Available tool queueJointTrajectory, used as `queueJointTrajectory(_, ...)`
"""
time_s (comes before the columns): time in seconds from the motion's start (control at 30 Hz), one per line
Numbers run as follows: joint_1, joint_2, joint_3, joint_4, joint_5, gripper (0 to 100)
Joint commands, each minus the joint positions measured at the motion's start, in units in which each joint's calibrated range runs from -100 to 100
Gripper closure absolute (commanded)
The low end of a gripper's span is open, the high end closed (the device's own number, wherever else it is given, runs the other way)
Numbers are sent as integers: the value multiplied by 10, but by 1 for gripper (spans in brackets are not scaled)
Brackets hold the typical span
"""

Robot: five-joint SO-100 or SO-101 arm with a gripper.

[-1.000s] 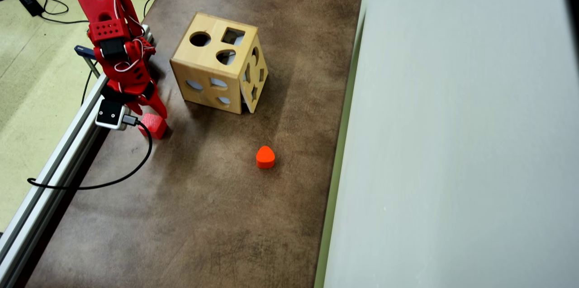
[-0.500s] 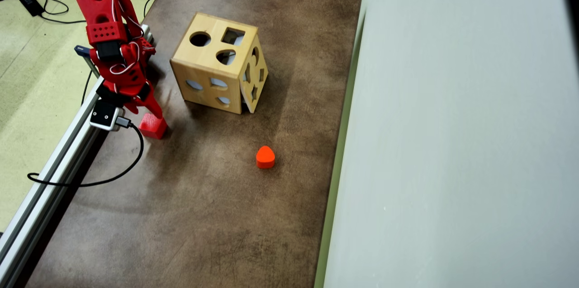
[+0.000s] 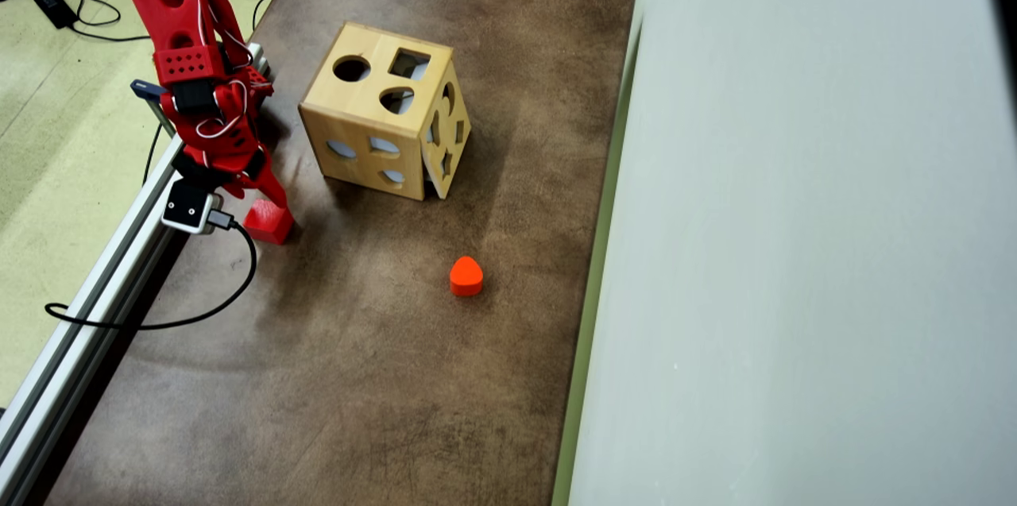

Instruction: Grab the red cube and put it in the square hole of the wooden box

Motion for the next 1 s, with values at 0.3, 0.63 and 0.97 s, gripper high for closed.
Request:
queueJointTrajectory(0.3, 1, 20, -4, -52, 0, 73)
queueJointTrajectory(0.63, 1, 64, -8, -65, 0, 73)
queueJointTrajectory(0.97, 1, 110, -13, -88, 0, 74)
